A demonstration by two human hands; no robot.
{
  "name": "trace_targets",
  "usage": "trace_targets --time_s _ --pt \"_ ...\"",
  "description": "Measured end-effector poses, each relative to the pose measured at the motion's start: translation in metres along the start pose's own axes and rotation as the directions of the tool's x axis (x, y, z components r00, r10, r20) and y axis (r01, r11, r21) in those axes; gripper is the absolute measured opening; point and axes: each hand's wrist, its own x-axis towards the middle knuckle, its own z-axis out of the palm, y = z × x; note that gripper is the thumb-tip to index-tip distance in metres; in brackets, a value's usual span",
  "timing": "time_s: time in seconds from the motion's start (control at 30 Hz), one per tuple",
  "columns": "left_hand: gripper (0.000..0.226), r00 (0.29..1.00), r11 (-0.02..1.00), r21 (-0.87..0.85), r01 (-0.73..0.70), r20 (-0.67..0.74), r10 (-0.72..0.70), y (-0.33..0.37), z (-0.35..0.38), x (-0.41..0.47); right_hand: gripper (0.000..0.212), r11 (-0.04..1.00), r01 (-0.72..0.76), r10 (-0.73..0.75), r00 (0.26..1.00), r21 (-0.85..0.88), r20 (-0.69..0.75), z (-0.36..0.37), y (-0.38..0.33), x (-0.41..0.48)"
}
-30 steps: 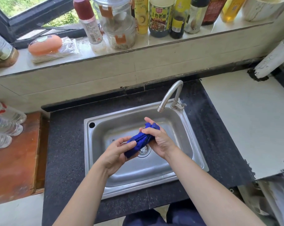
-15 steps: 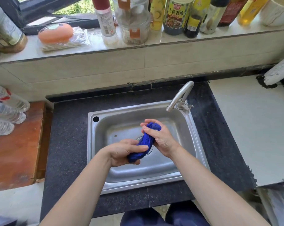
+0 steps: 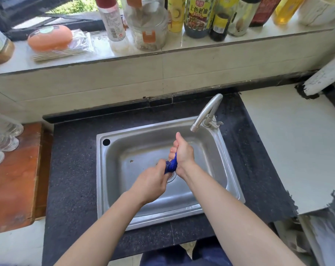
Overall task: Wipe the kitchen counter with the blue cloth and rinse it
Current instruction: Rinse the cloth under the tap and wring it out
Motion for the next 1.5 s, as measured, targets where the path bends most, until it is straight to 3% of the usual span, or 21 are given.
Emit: trace_targets --time_s 0.2,0.33,0.43,0.57,0.63,0.7,0.73,0.77,0.83,0.9,0.97,1.07,1.13,1.2,1.27,1.33,1.37,1.43,1.47,1.5 --pt "0.021 0.990 0.989 0.106 -0.105 -0.083 0.114 -0.010 0.005 -0.007 0.043 0.995 -0.028 0.024 0.999 -0.099 -0.035 0.005 0.002 -0.003" --pt "0.026 0.977 0.975 0.140 -0.172 -0.102 0.187 -0.014 0.012 -0.011 0.026 0.984 -0.043 0.030 0.997 -0.172 -0.074 0.002 0.008 -0.004" --pt "0.028 0.985 0.979 0.175 -0.101 -0.119 0.123 -0.019 0.015 -0.017 0.031 0.955 0.031 -0.029 1.000 -0.295 0.011 -0.007 0.012 -0.005" --pt "0.023 0.978 0.983 -0.172 0.065 -0.183 -0.097 -0.030 0.002 -0.025 0.037 0.835 0.118 0.003 0.975 -0.537 0.220 -0.015 0.004 -0.016" --pt "0.010 0.977 0.928 -0.359 0.099 -0.142 -0.159 -0.033 -0.009 -0.026 0.034 0.860 0.142 0.011 0.955 -0.490 0.297 -0.023 -0.002 -0.019" --pt "0.009 0.969 0.754 -0.635 0.166 -0.035 -0.243 -0.033 -0.021 -0.027 0.034 0.886 0.221 -0.071 0.933 -0.408 0.353 -0.034 -0.005 -0.022" --pt "0.012 0.962 0.642 -0.737 0.212 0.041 -0.269 -0.033 -0.026 -0.028 0.043 0.842 0.323 -0.151 0.910 -0.432 0.385 -0.040 -0.005 -0.023" --pt "0.015 0.956 0.553 -0.795 0.248 0.107 -0.275 -0.033 -0.032 -0.029 0.053 0.753 0.448 -0.240 0.869 -0.482 0.432 -0.047 -0.003 -0.024" --pt "0.017 0.955 0.474 -0.836 0.275 0.178 -0.239 -0.032 -0.042 -0.033 0.073 0.487 0.682 -0.368 0.727 -0.546 0.580 -0.056 -0.001 -0.028" --pt "0.017 0.963 0.439 -0.859 0.265 0.209 -0.171 -0.031 -0.049 -0.036 0.091 0.152 0.864 -0.425 0.496 -0.481 0.757 -0.061 0.001 -0.029" --pt "0.022 0.963 0.418 -0.867 0.270 0.251 -0.100 -0.029 -0.056 -0.039 0.102 -0.165 0.931 -0.426 0.229 -0.324 0.875 -0.061 0.005 -0.026" --pt "0.030 0.944 0.445 -0.844 0.299 0.329 -0.011 -0.025 -0.062 -0.042 0.098 -0.334 0.927 -0.434 0.010 -0.172 0.901 -0.048 0.012 -0.026" --pt "0.031 0.930 0.470 -0.823 0.318 0.367 0.014 -0.024 -0.065 -0.043 0.084 -0.411 0.903 -0.440 -0.076 -0.126 0.895 -0.043 0.013 -0.027" --pt "0.039 0.920 0.498 -0.802 0.331 0.391 0.018 -0.025 -0.067 -0.043 0.077 -0.536 0.836 -0.386 -0.114 -0.122 0.915 -0.040 0.008 -0.026" --pt "0.045 0.907 0.562 -0.755 0.339 0.420 0.017 -0.026 -0.069 -0.042 0.067 -0.638 0.762 -0.294 -0.105 -0.113 0.950 -0.037 0.004 -0.023" --pt "0.036 0.894 0.637 -0.694 0.335 0.448 0.018 -0.024 -0.071 -0.042 0.052 -0.727 0.681 -0.203 -0.086 -0.092 0.975 -0.033 -0.004 -0.023" --pt "0.031 0.893 0.687 -0.649 0.326 0.451 0.003 -0.022 -0.072 -0.041 0.045 -0.767 0.634 -0.136 -0.017 -0.095 0.991 -0.029 -0.009 -0.024" --pt "0.027 0.916 0.866 -0.448 0.223 0.399 -0.030 -0.018 -0.075 -0.037 0.031 -0.787 0.593 0.036 0.319 -0.171 0.947 -0.020 -0.021 -0.035" --pt "0.026 0.935 0.958 -0.260 0.123 0.353 -0.024 -0.017 -0.076 -0.034 0.024 -0.769 0.590 0.090 0.481 -0.246 0.872 -0.017 -0.025 -0.039" --pt "0.024 0.948 0.998 -0.057 0.024 0.319 -0.004 -0.017 -0.077 -0.031 0.019 -0.723 0.597 0.095 0.583 -0.346 0.807 -0.015 -0.025 -0.042"
